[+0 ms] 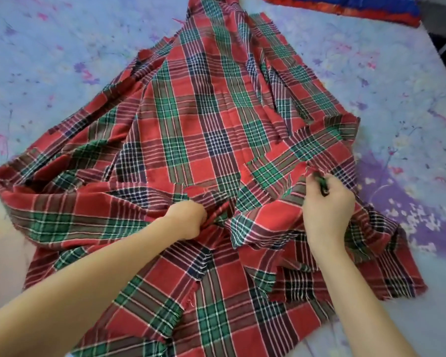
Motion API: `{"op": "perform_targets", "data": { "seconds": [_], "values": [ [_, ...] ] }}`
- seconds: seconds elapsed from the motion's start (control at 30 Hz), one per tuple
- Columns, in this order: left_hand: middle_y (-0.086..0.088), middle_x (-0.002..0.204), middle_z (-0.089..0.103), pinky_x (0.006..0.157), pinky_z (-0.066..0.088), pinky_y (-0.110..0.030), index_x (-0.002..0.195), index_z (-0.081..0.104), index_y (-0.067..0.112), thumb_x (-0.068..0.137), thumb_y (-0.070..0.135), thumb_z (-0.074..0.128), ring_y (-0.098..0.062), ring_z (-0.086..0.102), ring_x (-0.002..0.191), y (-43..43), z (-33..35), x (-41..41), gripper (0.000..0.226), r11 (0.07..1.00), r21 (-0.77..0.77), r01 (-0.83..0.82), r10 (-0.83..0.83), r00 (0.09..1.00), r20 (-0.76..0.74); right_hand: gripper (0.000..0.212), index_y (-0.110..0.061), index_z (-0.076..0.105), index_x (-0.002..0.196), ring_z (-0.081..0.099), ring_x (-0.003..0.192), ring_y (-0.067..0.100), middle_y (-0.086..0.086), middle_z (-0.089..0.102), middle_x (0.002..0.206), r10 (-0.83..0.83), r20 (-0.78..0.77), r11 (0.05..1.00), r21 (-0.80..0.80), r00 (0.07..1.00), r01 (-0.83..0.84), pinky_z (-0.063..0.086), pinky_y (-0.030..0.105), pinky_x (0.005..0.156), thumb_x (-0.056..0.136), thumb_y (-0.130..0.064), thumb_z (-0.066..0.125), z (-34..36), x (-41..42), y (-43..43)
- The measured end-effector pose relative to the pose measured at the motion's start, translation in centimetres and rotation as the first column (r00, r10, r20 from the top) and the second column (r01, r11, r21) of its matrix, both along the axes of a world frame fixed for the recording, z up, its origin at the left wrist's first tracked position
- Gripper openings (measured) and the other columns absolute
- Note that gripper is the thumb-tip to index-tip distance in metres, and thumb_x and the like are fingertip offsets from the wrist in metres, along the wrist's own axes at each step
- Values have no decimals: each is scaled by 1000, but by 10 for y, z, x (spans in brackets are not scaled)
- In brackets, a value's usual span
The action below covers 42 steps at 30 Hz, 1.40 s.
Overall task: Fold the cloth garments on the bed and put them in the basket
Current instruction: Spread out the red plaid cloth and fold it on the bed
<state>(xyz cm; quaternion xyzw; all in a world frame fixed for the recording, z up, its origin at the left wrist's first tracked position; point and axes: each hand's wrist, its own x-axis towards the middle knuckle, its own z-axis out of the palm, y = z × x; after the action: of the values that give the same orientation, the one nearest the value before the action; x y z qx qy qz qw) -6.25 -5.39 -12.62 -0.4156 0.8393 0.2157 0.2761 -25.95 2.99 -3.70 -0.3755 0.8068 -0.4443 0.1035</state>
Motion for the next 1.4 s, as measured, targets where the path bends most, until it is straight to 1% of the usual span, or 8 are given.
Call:
{"op": "perform_targets", "data": {
  "seconds": [0.13, 0.27, 0.33, 0.53, 0.77, 1.0, 1.23, 1.4],
  "values": [
    [2, 49, 64, 54, 50, -14, 88, 65, 4, 90, 21, 50, -7, 57, 46, 0, 28, 10, 23, 969, 249, -3, -35, 989, 147, 18, -7, 60, 78, 53, 51, -12, -10, 50, 57, 154, 111, 987, 31, 982, -159, 35, 2, 45, 92, -1, 52, -6, 5, 9],
    [-2, 63, 54, 64, 53, -32, 86, 61, 5, 97, 41, 44, -22, 56, 64, -32, 29, -11, 41, 941, -208, -267, 247, 962, -117, 16, -6, 69, 90, 64, 60, 0, -4, 65, 69, 186, 206, 977, 60, 961, -202, 49, 11, 52, 93, -7, 53, -16, 2, 13],
    [-4, 75, 58, 65, 51, -33, 89, 60, 8, 91, 51, 49, -24, 54, 72, -46, 22, -18, 44, 917, -275, -291, 265, 956, -127, 15, -10, 69, 89, 65, 63, 3, -6, 67, 70, 185, 204, 975, 85, 961, -206, 54, 18, 56, 93, -10, 55, -20, 2, 16],
    [-1, 62, 49, 62, 42, -29, 66, 48, 8, 84, 40, 66, -20, 49, 61, -52, 5, -29, 41, 932, 58, -357, 351, 932, 89, 19, -8, 70, 94, 65, 61, 20, -1, 68, 73, 214, 199, 952, 178, 956, -250, 56, 44, 62, 93, -21, 56, -26, 7, 27],
    [1, 72, 67, 77, 51, -30, 85, 72, 9, 87, 18, 63, -14, 57, 64, -36, 20, -12, 13, 925, 308, -221, 225, 974, 23, 16, -12, 59, 86, 61, 57, 4, -3, 58, 67, 274, 284, 925, 185, 919, -333, 52, 16, 52, 97, -13, 48, -5, 9, 42],
    [1, 61, 48, 56, 44, -20, 70, 62, 11, 88, 30, 64, -8, 45, 58, -2, 57, 20, 26, 840, 487, -241, 239, 969, 67, 19, -5, 56, 82, 51, 47, -12, -7, 44, 57, 369, 318, 892, 144, 873, -430, 37, 5, 45, 98, -10, 46, 31, 24, 53],
    [5, 72, 65, 72, 46, -32, 73, 69, 21, 88, 28, 64, -13, 54, 68, 27, 106, 38, 18, 828, 488, -276, 452, 843, -291, 12, -17, 54, 90, 53, 59, -18, -11, 54, 70, 428, 329, 864, 123, 842, -488, 38, 1, 52, 98, -11, 47, 49, 42, 65],
    [3, 73, 65, 70, 47, -24, 84, 70, 16, 86, 30, 66, -10, 58, 68, 52, 187, 43, 15, 834, 499, -236, 506, 689, -519, 20, -9, 66, 108, 54, 57, 4, 0, 63, 79, 468, 232, 858, 114, 853, -502, 44, 17, 56, 96, -14, 50, 93, 52, 67]
  ]
}}
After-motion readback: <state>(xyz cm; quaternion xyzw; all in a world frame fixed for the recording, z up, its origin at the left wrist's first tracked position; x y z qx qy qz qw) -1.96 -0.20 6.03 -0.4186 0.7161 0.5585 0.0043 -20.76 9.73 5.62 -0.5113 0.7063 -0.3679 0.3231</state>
